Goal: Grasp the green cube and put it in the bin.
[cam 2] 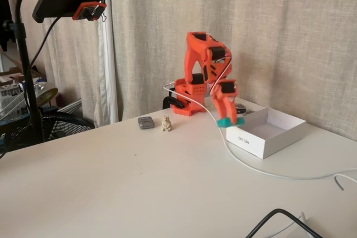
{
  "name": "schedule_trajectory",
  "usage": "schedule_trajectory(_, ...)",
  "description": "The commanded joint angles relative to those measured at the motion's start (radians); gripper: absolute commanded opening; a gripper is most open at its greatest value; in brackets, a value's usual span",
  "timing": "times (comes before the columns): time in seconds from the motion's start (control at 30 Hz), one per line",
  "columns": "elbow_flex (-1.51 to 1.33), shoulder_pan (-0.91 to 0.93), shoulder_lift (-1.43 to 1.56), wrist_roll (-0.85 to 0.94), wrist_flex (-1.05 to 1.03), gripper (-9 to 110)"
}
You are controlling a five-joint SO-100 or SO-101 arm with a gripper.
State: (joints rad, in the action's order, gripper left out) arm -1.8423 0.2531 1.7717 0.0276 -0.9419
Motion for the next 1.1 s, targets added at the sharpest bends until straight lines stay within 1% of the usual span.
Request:
schedule_trajectory(0.0, -0.055, -0.095, 0.169, -0.008, 0.081, -8)
schedule_trajectory(0.17, -0.261, -0.229, 0.365, 0.002, 0.187, -8)
schedule_trajectory(0.27, -0.385, -0.281, 0.46, 0.005, 0.183, -8)
schedule_trajectory(0.37, -0.503, -0.319, 0.528, 0.054, 0.176, -8)
schedule_trajectory(0.43, -0.555, -0.331, 0.56, 0.072, 0.17, -2)
schedule_trajectory(0.5, -0.584, -0.339, 0.584, 0.1, 0.143, 10)
schedule_trajectory(0.6, -0.618, -0.342, 0.63, 0.153, 0.121, 21)
schedule_trajectory(0.77, -0.63, -0.344, 0.634, 0.176, 0.176, 27)
schedule_trajectory(0.97, -0.63, -0.342, 0.626, 0.179, 0.275, 29)
schedule_trajectory(1.07, -0.641, -0.345, 0.68, 0.179, 0.255, 29)
